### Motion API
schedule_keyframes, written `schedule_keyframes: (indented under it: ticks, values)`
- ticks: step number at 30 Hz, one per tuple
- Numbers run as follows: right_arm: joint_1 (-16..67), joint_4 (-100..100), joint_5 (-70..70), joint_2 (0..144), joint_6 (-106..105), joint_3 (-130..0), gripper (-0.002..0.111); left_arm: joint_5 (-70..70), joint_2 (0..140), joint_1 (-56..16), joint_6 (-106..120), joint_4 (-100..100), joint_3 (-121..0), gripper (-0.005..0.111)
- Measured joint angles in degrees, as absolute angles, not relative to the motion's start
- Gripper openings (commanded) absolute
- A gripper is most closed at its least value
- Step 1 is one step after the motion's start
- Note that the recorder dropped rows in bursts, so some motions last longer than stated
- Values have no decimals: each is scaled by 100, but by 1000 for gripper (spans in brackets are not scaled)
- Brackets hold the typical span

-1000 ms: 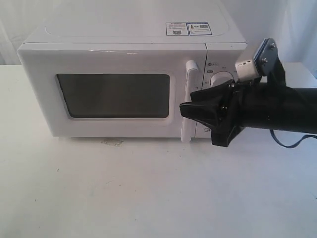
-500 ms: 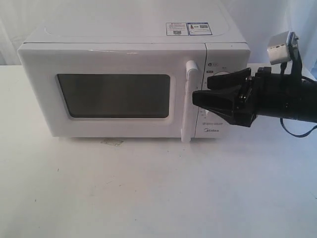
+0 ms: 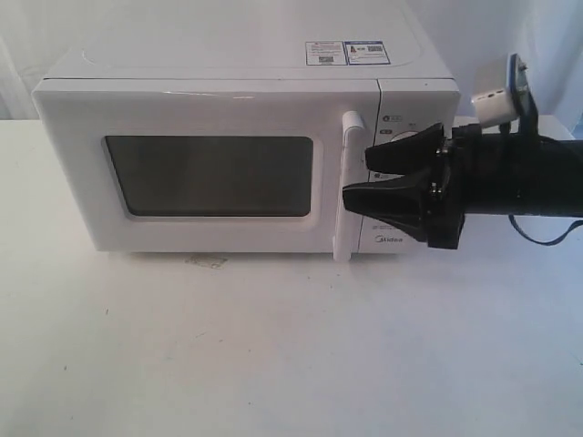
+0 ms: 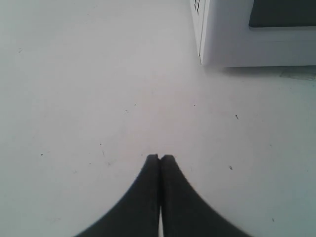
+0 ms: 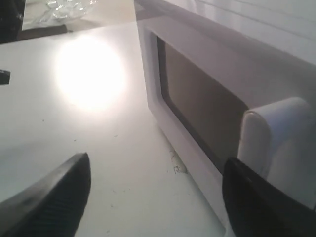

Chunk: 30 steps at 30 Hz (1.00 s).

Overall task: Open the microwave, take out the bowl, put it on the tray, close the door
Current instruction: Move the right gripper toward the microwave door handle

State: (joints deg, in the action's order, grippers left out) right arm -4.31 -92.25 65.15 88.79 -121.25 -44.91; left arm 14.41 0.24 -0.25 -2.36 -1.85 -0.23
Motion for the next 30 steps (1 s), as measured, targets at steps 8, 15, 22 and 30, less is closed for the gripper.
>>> schedule_keyframes:
  ticks: [8, 15, 22, 30]
  values:
    - [-174, -8790, 5575, 8879, -12125, -4553, 69, 1441, 24, -25, -236, -185, -23, 0]
    - [-174, -9006, 5503, 8879, -12125, -4553, 69, 1441, 24, -25, -236, -185, -23, 0]
    - [-174, -9284, 5503, 8879, -12125, -4553, 69, 1441, 24, -25, -236, -185, -23, 0]
    - [-174, -9541, 5503, 8879, -12125, -4553, 68, 1441, 24, -25, -236, -185, -23, 0]
